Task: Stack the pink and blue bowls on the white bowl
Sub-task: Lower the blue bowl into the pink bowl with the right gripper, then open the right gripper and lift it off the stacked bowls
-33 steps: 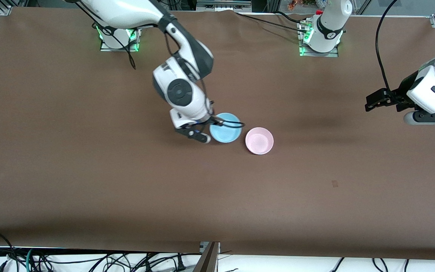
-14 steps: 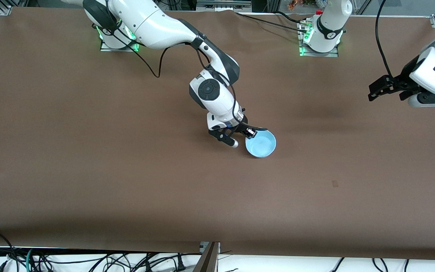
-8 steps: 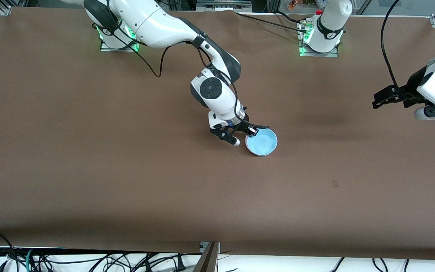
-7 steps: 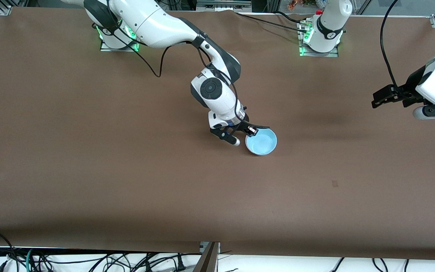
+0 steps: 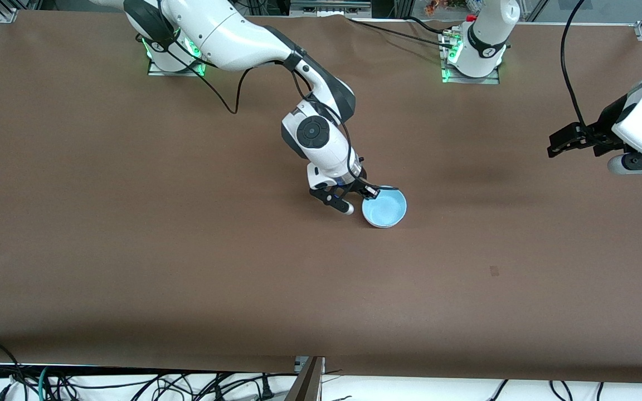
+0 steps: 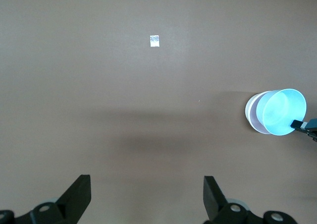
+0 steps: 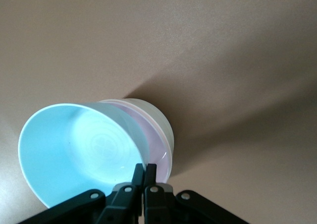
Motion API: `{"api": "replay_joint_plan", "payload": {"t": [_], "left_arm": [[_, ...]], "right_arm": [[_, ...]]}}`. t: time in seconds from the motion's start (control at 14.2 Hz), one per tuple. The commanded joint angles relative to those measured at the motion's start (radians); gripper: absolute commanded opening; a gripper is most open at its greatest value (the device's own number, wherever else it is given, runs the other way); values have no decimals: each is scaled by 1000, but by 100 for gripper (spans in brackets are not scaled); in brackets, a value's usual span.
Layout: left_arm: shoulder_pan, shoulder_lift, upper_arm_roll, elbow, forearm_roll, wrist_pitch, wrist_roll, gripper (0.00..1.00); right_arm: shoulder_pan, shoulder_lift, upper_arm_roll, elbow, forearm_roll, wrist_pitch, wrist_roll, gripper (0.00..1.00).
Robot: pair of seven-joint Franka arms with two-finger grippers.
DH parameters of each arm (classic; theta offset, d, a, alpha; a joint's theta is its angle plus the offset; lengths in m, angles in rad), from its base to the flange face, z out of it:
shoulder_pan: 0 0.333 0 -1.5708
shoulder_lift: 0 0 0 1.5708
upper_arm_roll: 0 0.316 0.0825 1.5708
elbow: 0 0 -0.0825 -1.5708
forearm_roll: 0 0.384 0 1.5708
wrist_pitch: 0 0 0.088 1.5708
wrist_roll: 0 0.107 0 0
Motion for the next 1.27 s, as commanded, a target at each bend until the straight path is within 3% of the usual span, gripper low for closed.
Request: {"api": "replay_joint_plan", "payload": {"t": [0.0,0.21,0.28,0.42,0.49,0.63,0.71,0.92,1.2], "left_arm": [[-10,8,11,26,-4,-25,15,100],[-10,8,12,28,-4,-37,15,100],[-10,8,11,29,-4,-37,15,100],[-10,8,11,29,-4,-39,15,100],[-10,8,11,29,-4,-39,15,100],[-10,8,11,29,-4,-39,15,100],[-10,8,11,29,-4,-39,15,100],[-10,8,11,29,-4,-39,15,100],[-10,8,11,29,-4,-39,15,100]], "right_arm": [[12,18,-9,31,2,-9,10,0],[20,27,-9,33,2,-1,15,0],[20,29,-9,33,2,2,15,6],[18,27,-9,33,4,2,15,42],[18,27,-10,35,4,2,15,72],[18,21,-12,36,4,2,15,92],[18,18,-13,38,4,0,15,98],[6,-20,-16,53,10,-35,15,99],[2,-201,-122,48,-4,-327,-19,99]]}}
